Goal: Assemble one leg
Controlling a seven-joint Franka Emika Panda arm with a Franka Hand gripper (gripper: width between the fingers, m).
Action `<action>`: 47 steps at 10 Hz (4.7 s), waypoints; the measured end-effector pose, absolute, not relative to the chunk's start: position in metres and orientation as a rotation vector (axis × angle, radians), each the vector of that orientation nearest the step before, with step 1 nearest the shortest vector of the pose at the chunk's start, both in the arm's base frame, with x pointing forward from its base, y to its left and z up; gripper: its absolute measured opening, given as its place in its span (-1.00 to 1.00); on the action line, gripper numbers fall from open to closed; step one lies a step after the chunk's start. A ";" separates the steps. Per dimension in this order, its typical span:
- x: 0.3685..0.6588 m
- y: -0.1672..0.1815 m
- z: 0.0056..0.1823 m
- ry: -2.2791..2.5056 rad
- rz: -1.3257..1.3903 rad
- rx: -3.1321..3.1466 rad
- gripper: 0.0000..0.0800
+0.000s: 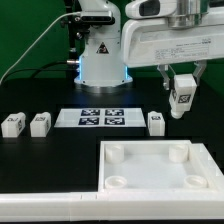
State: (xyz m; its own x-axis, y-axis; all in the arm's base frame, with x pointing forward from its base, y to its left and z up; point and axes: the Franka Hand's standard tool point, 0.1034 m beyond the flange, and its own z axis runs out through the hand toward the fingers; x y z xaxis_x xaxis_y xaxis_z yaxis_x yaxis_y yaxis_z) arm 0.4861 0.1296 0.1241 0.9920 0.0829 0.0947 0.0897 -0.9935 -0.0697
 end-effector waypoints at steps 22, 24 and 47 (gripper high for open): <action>0.623 0.114 0.105 -0.300 -0.642 -2.963 -0.27; 0.624 0.109 0.100 -0.293 -0.638 -2.969 -0.27; 0.618 0.117 0.073 -0.310 -0.688 -2.967 0.62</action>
Offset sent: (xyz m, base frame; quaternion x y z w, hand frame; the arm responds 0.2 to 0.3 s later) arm 0.0000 0.0000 0.0000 0.0000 0.0000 0.0000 1.0000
